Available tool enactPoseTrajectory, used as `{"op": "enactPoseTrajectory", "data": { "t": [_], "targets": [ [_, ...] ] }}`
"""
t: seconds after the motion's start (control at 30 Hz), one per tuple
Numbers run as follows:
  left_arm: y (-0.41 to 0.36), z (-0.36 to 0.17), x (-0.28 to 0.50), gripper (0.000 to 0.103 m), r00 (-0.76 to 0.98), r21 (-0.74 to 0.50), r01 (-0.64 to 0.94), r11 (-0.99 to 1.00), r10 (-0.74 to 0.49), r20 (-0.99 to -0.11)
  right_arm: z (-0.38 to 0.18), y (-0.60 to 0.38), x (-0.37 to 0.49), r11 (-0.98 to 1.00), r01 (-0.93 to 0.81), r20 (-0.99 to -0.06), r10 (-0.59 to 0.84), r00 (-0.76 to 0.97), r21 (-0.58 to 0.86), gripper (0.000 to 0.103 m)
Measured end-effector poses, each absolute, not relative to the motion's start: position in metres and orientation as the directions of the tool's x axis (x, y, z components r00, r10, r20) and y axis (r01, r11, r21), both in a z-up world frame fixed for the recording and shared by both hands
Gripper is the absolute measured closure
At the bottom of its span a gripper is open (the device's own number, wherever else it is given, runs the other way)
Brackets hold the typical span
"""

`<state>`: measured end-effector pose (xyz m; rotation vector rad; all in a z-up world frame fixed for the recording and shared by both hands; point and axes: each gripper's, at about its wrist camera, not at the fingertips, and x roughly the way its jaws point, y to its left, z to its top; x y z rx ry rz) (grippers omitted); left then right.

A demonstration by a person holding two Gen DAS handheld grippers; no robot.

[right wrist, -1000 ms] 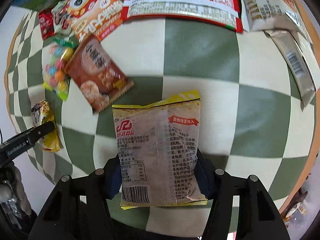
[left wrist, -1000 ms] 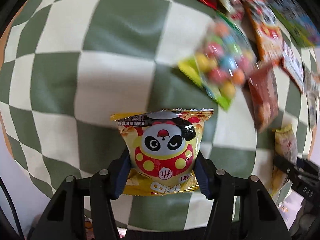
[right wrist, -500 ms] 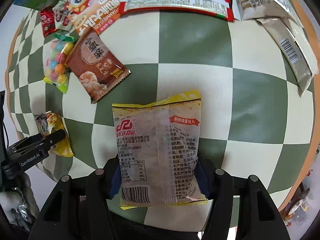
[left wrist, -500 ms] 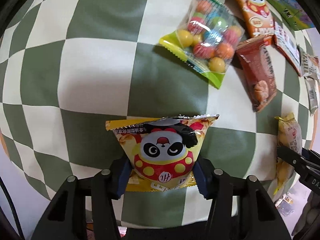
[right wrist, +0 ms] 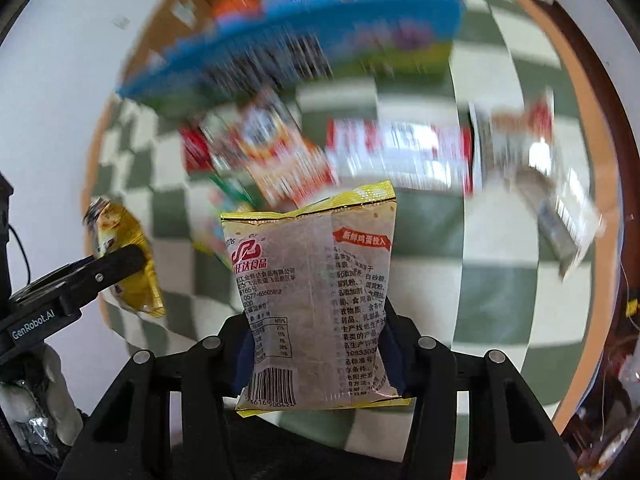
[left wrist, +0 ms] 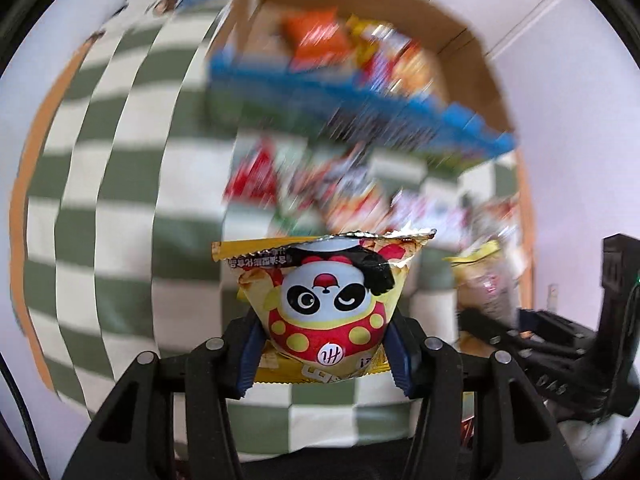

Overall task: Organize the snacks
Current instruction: 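Carry both bags into the box and open both tools to release them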

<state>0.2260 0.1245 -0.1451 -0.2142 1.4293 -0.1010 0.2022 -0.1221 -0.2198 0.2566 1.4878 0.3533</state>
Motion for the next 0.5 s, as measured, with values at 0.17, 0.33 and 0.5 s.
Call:
{"op": "enactPoseTrajectory", "data": {
  "t": [0.17, 0.33, 0.5],
  "targets": [
    [0.09, -0.125, 0.289, 0.053, 0.227, -0.191, -0.003, 0.982, -0.185, -0.956, -0.171, -0.126, 0.256, 0.905, -0.088, -0.889, 0.426, 0.168, 0.417, 0.049],
    [0.083, -0.13, 0.363, 0.053, 0.223, -0.081, 0.016, 0.997, -0.082, -0.971, -0.15, -0.136, 0.322, 0.919, -0.091, -0.884, 0.394, 0.252, 0.383, 0.049],
    [0.086, -0.182, 0.431, 0.053, 0.148, 0.09, 0.023, 0.996, 0.086, -0.985, -0.157, -0.139, 0.387, 0.95, -0.103, -0.906, 0.311, 0.286, 0.294, 0.049]
  ]
}}
